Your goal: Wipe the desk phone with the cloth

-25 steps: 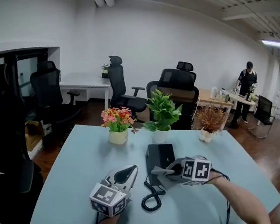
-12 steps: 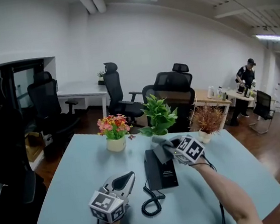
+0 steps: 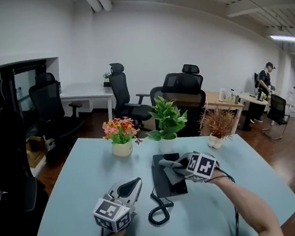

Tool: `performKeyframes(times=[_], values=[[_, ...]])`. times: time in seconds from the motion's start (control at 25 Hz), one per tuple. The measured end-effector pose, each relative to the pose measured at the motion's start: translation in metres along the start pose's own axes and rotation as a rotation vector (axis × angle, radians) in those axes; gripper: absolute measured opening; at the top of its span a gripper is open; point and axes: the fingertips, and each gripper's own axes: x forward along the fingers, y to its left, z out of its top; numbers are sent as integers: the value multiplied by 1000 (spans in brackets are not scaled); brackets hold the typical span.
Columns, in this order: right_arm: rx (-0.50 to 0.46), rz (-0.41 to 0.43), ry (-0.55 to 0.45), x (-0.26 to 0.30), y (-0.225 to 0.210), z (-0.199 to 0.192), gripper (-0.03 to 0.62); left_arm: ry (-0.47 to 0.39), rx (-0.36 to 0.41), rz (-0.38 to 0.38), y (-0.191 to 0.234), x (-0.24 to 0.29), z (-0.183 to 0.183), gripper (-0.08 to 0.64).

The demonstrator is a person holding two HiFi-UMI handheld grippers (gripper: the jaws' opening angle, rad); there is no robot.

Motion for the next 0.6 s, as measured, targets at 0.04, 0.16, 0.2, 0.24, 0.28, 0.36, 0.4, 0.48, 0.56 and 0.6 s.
performKeyframes(times=[0.04,0.16,0.2,0.24,0.28,0.36,0.4,0.48,0.56,0.6], values=[[-37,23,14,-4,15,-2,-2,0,1,-1,0,0,-1,14],[-147,128,55,-16,67,-8,-2,-2,-1,1,-2,0,3,14],[-183,181,78,-18,84,-15,-3,-2,-4,1,-3,0,4,14],[-218,236,106,-20,98,-23,-3,-2,-4,1,-3,0,4,15],[-246,282,129,-22,107,-30,-3,-4,-2,2,-2,1,3,14],[-243,290,113,-26,101,-26,-2,-3,5,4,0,1,1,14],[-202,240,78,-27,83,-19,-2,-2,8,4,1,1,0,14],[-62,78,-20,-28,25,-3,-3,1,9,1,0,1,0,15],[74,-90,-101,-28,-33,5,-3,0,0,-3,-3,2,3,14],[120,-152,-122,-25,-56,5,-3,-1,-5,-2,-4,2,5,14]])
